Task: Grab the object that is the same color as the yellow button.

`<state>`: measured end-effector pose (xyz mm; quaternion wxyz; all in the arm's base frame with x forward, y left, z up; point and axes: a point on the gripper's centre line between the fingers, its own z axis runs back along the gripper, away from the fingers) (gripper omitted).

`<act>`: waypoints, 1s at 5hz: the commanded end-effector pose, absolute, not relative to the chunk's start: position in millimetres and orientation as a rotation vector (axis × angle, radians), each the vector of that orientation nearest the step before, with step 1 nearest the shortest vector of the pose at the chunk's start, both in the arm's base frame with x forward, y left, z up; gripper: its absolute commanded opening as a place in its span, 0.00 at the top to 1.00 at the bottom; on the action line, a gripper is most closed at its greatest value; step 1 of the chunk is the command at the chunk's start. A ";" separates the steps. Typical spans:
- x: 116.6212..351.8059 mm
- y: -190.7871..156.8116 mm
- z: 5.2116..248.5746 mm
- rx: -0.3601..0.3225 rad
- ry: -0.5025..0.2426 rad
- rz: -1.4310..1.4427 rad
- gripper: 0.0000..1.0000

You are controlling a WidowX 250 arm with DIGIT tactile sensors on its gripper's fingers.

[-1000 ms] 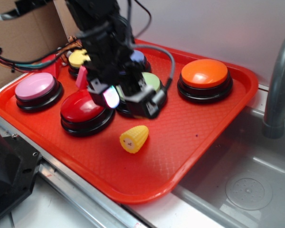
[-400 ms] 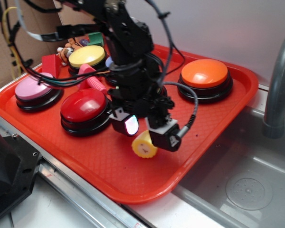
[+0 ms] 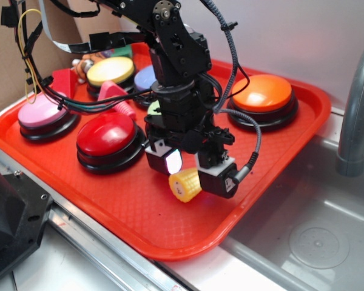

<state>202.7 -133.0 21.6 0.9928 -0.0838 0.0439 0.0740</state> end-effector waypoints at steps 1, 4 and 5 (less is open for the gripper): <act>207.6 -140.8 32.8 -0.178 0.054 0.146 1.00; 204.9 -119.6 117.2 -0.057 -0.091 0.150 1.00; 196.1 -108.2 159.4 -0.031 -0.128 0.110 1.00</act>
